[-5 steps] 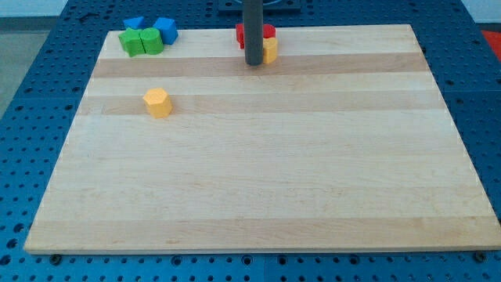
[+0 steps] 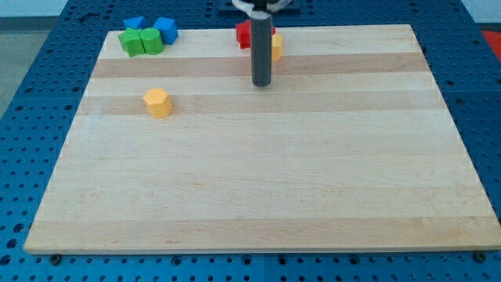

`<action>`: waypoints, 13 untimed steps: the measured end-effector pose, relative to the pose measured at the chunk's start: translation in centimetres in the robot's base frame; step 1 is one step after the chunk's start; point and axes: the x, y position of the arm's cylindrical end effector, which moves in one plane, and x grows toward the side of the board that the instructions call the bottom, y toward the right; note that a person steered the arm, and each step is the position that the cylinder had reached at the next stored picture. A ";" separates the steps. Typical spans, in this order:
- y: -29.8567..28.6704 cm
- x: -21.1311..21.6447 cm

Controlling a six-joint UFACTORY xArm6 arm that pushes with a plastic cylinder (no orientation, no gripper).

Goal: Push yellow hexagon towards top center

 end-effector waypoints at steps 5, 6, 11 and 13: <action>-21.8 5.2; -20.0 3.3; -16.5 3.7; -14.3 1.4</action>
